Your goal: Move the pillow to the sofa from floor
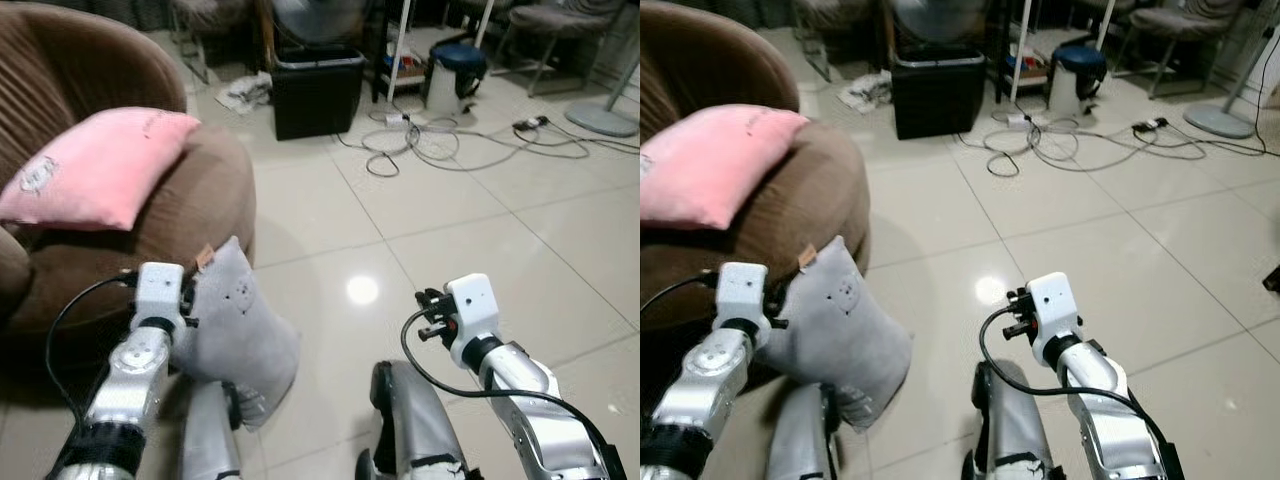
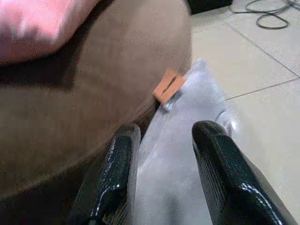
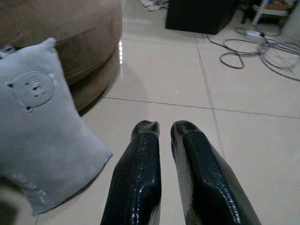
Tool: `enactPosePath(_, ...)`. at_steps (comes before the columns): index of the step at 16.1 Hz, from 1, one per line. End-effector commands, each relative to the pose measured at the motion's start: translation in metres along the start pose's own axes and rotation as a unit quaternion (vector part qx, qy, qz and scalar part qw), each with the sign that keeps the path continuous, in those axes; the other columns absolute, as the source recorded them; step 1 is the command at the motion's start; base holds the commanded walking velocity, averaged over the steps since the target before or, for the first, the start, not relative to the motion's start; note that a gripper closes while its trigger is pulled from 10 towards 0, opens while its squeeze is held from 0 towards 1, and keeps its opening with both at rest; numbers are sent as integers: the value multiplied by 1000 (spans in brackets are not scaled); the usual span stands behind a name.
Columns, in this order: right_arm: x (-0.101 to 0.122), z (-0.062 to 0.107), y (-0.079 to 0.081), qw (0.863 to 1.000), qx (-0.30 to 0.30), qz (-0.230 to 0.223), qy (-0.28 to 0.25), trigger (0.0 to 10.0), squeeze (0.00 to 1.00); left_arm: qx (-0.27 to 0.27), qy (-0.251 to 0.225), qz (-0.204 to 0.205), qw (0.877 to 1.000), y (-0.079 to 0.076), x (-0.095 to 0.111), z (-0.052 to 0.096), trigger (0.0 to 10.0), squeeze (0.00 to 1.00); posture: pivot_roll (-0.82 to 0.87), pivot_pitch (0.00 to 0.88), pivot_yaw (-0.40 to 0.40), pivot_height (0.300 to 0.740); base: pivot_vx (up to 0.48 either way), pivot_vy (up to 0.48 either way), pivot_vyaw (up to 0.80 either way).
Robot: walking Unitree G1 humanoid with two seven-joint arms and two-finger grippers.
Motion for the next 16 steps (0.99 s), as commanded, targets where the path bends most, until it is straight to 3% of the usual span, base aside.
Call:
enactPosePath(1,11,0,2,1000,16,3,-15,10000,0,16,2,33,999,12,1,-3,10000,1000,-31,68,-56,475,0,0,0)
enactPosePath(6,20,4,7,999,40,7,-18,10000,0,64,29,117,991,37,-4,-11,10000,1000,-53,119,-77,475,0,0,0)
enactPosePath(7,23,8,10,998,56,12,-14,10000,0,66,45,167,983,39,-10,-13,10000,1000,-81,140,-92,475,0,0,0)
enactPosePath(9,25,11,10,998,61,14,-13,10000,0,79,54,196,976,43,-15,-13,10000,1000,-97,143,-100,475,0,0,0)
enactPosePath(10,28,14,10,998,63,16,-14,10000,0,100,62,217,969,49,-20,-11,10000,1000,-126,152,-112,475,0,0,0)
enactPosePath(12,39,23,7,997,69,28,-16,10000,0,172,77,273,943,69,-32,-4,10000,1000,-181,167,-124,475,0,0,0)
enactPosePath(13,41,25,5,997,70,30,-16,10000,0,181,75,284,939,72,-33,-3,10000,1000,-200,169,-132,475,0,0,0)
enactPosePath(14,45,29,3,997,69,32,-17,10000,0,201,61,313,926,79,-33,-1,10000,1000,-222,169,-143,475,0,0,0)
enactPosePath(16,47,38,1,997,69,35,-13,10000,0,221,41,337,914,89,-33,2,10000,1000,-251,170,-159,475,0,0,0)
Point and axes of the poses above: a point about 5 cm out from each wrist's last joint towards the gripper, its own z axis pointing back from the gripper into the wrist, its own x axis along the axis of the wrist's last joint, y = z × x, the point moved 2 cm from there along -z, pointing out of the wrist towards the gripper, and after that the axes turned 1 degree about z, right-handed, at the moved point
